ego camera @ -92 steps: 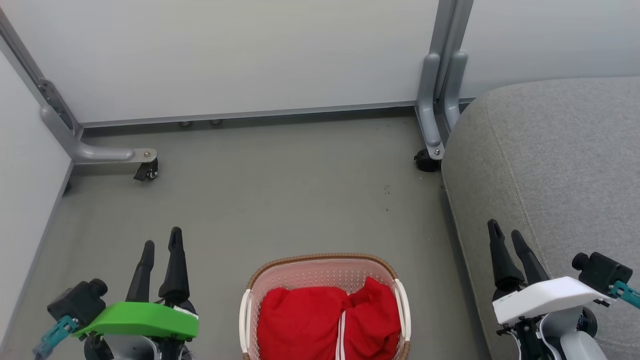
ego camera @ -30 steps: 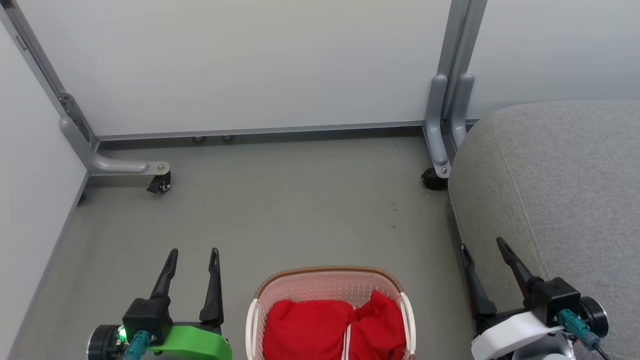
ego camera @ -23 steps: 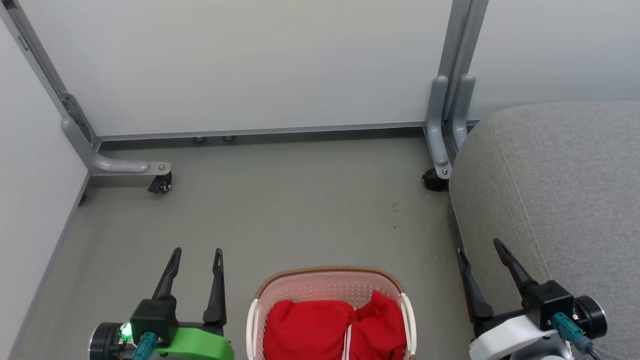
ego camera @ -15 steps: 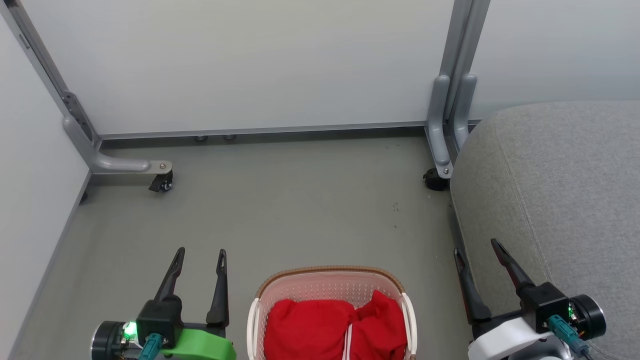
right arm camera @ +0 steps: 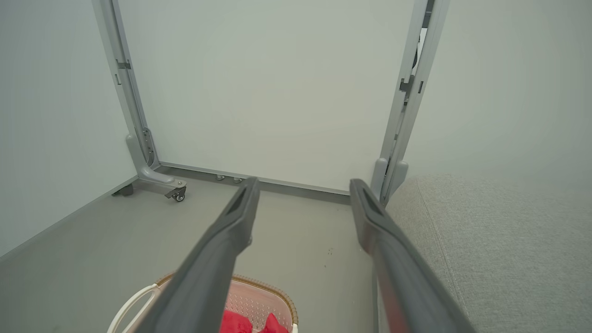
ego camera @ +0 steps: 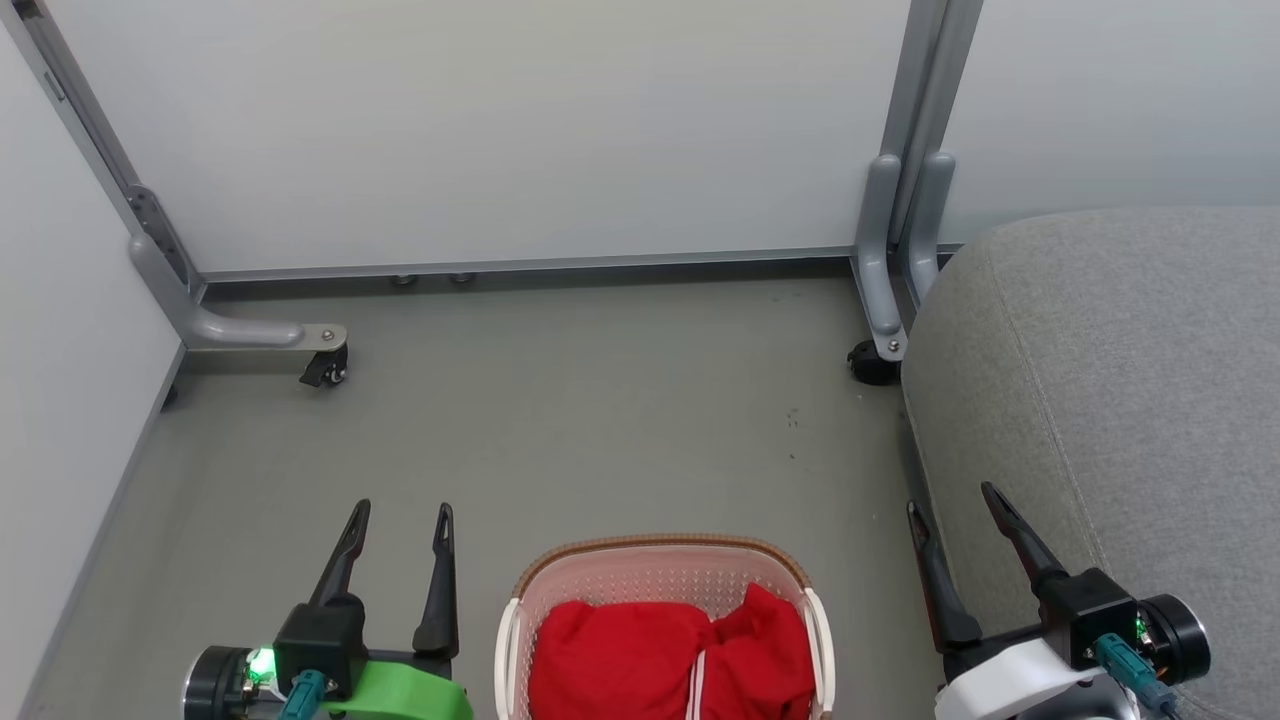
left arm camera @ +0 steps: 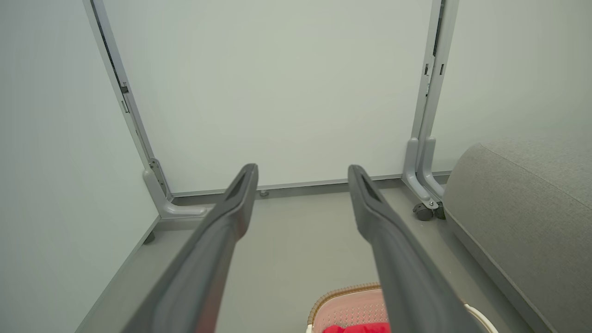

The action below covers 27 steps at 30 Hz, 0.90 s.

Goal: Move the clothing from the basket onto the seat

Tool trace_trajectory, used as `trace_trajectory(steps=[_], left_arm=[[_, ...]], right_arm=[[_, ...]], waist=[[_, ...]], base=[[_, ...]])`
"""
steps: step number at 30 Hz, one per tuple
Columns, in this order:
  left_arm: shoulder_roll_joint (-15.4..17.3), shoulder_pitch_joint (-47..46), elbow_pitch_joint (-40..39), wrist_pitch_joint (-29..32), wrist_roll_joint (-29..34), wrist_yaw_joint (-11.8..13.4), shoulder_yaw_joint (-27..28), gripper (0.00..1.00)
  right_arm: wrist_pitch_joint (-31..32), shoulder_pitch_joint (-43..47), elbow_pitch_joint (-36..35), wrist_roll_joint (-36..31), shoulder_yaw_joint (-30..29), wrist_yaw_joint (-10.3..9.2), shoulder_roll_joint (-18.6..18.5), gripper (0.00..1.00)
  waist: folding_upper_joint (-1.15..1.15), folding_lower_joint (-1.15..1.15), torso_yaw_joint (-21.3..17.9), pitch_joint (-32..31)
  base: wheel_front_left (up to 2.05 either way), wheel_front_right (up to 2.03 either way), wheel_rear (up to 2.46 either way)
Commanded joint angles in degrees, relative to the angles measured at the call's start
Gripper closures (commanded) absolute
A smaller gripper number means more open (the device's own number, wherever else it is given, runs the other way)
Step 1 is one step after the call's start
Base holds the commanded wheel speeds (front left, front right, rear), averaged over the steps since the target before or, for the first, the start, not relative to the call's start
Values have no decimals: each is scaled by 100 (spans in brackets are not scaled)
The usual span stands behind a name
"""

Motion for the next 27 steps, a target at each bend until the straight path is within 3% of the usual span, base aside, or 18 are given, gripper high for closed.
trace_trajectory(steps=[1,16,27], left_arm=[[34,63,-20,-19,-5,8,-13,0],[33,-118,223,-12,-204,-66,-184,0],[30,-1262,571,-12,-355,-233,-442,0]], right_arm=[[-19,76,-13,18,-9,1,16,0],[-19,-76,-82,113,-69,1,36,0],[-19,-1044,-394,-18,-76,1,-101,0]], waist=[[0,0,-3,15],[0,0,0,462],[0,0,-31,2131]], base=[[0,0,0],[0,0,0],[0,0,0]])
